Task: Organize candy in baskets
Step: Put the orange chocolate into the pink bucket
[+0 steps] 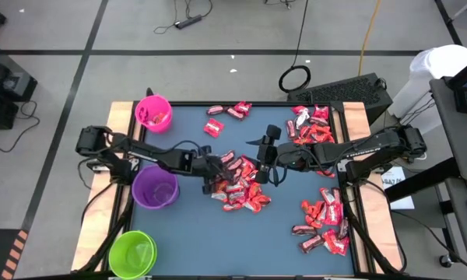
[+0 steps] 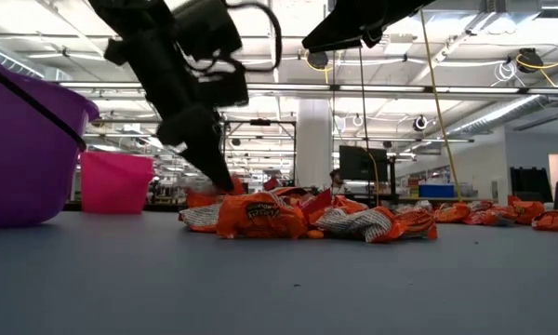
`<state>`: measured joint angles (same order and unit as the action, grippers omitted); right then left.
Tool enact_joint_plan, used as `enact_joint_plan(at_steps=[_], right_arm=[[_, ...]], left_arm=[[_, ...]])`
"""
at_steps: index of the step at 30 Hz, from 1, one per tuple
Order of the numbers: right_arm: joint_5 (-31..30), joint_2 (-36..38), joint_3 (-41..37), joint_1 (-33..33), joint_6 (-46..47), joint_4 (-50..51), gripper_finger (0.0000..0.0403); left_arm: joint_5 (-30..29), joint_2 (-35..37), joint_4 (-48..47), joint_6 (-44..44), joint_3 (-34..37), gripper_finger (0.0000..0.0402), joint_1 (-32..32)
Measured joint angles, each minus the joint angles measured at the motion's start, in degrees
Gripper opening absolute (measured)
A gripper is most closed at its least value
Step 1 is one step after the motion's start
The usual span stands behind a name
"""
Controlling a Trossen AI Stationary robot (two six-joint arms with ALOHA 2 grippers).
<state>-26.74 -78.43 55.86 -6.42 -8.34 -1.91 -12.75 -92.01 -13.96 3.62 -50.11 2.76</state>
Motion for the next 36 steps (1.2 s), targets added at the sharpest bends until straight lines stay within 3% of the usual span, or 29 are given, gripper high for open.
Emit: enact_joint_plan(at_steps=[11, 18, 27, 32, 36], right_arm=[[0.0, 0.0, 0.0, 0.0, 0.0, 0.0, 0.021], [0.0, 0.0, 0.0, 0.0, 0.6, 0.0, 0.021], [0.0, 0.0, 0.0, 0.0, 0.6, 0.0, 0.021], [0.0, 0.0, 0.0, 0.0, 0.4, 0.0, 0.021], [0.0, 0.0, 0.0, 0.0, 0.3, 0.0, 0.021]], left_arm=[[-3.8, 15.7, -8.6, -1.2, 0.0, 0.0014, 0.6], [-6.6, 27.5, -13.5, -2.6, 0.0, 0.0015, -2.7], [-11.9, 36.8, -22.4, -6.0, 0.0, 0.0015, -11.6], [-19.1, 38.8, -26.1, -6.1, 0.0, 0.0015, -19.1], [-20.6, 38.8, -28.9, -5.8, 0.0, 0.0015, -26.1]])
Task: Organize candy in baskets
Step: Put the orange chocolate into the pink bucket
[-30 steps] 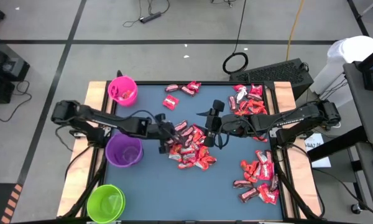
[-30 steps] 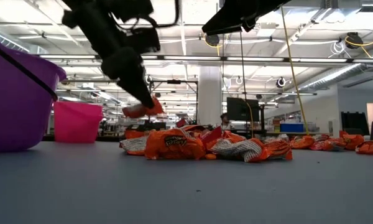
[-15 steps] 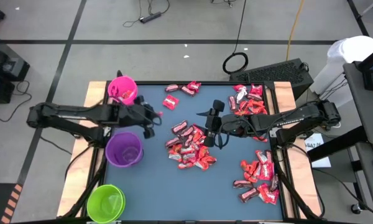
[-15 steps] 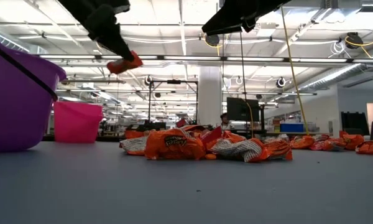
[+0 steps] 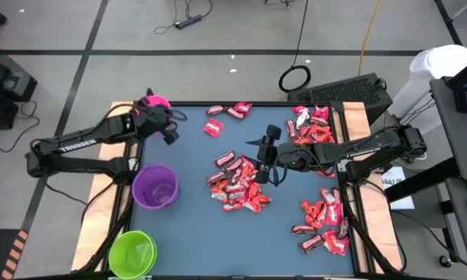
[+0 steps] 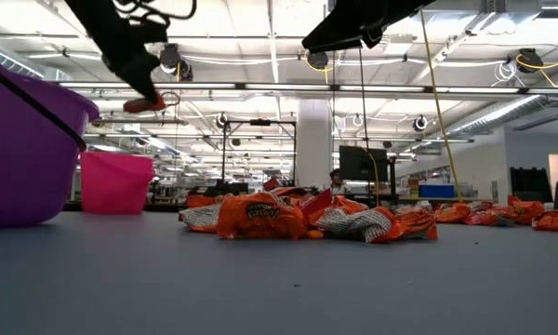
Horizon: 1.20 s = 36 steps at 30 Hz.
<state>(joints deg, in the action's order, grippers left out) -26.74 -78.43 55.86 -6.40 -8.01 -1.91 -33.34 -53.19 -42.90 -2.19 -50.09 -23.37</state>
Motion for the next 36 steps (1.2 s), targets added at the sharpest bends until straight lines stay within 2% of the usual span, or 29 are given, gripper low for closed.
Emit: enact_joint_plan(at_steps=[9, 17, 20, 27, 32, 36], right_arm=[[0.0, 0.0, 0.0, 0.0, 0.3, 0.0, 0.021], [0.0, 0.0, 0.0, 0.0, 0.0, 0.0, 0.021], [0.0, 0.0, 0.0, 0.0, -0.1, 0.0, 0.021], [0.0, 0.0, 0.0, 0.0, -0.1, 0.0, 0.021], [0.0, 0.0, 0.0, 0.0, -0.1, 0.0, 0.021], [0.0, 0.0, 0.0, 0.0, -0.1, 0.0, 0.021]], left_arm=[[-0.5, -0.1, -0.4, -1.7, 3.5, 0.0015, -14.6], [-0.3, -0.1, 2.6, -2.7, 5.3, 0.0018, -18.7], [-0.1, -0.1, 2.5, -2.6, 5.3, 0.0041, -18.7], [0.5, -0.1, 2.0, -2.8, 5.2, 0.0125, -18.7], [6.6, -0.1, 2.7, -2.8, 5.2, 0.0151, -18.5], [16.4, -0.1, 4.9, -3.1, 5.2, 0.0153, -18.1]])
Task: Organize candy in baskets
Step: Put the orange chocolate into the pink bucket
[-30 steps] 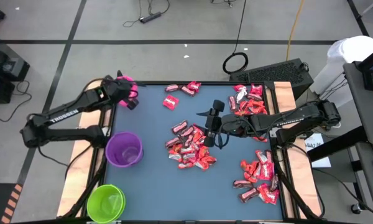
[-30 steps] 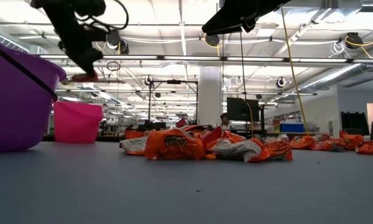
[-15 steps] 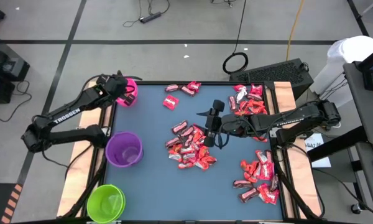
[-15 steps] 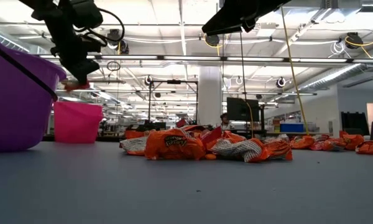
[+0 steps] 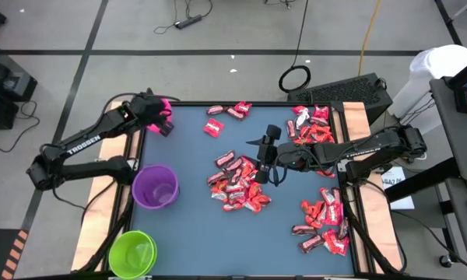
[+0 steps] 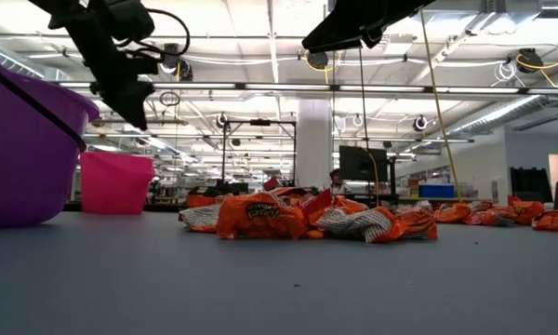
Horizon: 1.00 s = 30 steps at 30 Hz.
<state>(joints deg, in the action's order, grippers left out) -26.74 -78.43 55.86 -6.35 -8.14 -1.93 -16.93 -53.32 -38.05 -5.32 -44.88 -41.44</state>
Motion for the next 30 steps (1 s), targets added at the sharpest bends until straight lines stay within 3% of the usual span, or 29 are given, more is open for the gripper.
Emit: enact_joint_plan(at_steps=[10, 20, 30], right_arm=[[0.0, 0.0, 0.0, 0.0, 0.0, 0.0, 0.021], [0.0, 0.0, 0.0, 0.0, 0.0, 0.0, 0.021], [0.0, 0.0, 0.0, 0.0, 0.0, 0.0, 0.021]], left_arm=[[20.8, 0.0, 9.6, 0.4, 0.0, 0.0152, 8.8], [21.1, -1.6, 11.1, 2.1, -0.1, 0.0152, 23.9], [19.6, -12.6, 18.5, 6.5, -0.1, 0.0152, 37.7]])
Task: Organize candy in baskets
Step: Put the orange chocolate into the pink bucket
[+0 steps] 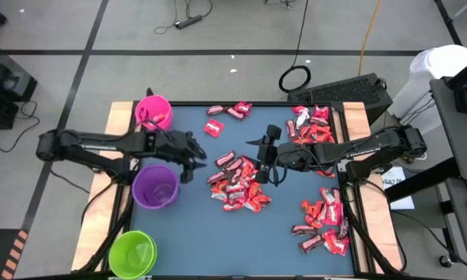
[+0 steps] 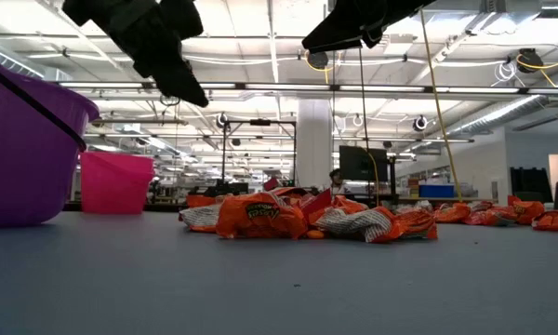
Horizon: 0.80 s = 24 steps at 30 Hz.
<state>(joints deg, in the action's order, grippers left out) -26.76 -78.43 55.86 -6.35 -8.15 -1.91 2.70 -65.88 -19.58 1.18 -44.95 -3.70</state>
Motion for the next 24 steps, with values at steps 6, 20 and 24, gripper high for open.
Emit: enact_joint_plan(at_steps=[6, 20, 24], right_arm=[[0.0, 0.0, 0.0, 0.0, 0.0, 0.0, 0.021], [0.0, 0.0, 0.0, 0.0, 0.0, 0.0, 0.021], [0.0, 0.0, 0.0, 0.0, 0.0, 0.2, 0.021]], left_arm=[[-0.1, -8.5, 5.9, 1.2, 0.0, 0.0152, 5.6], [-5.4, -22.7, 15.2, 4.0, 0.0, 0.0152, 9.4], [-7.5, -25.2, 15.3, 6.5, 0.0, 0.0152, 9.5]])
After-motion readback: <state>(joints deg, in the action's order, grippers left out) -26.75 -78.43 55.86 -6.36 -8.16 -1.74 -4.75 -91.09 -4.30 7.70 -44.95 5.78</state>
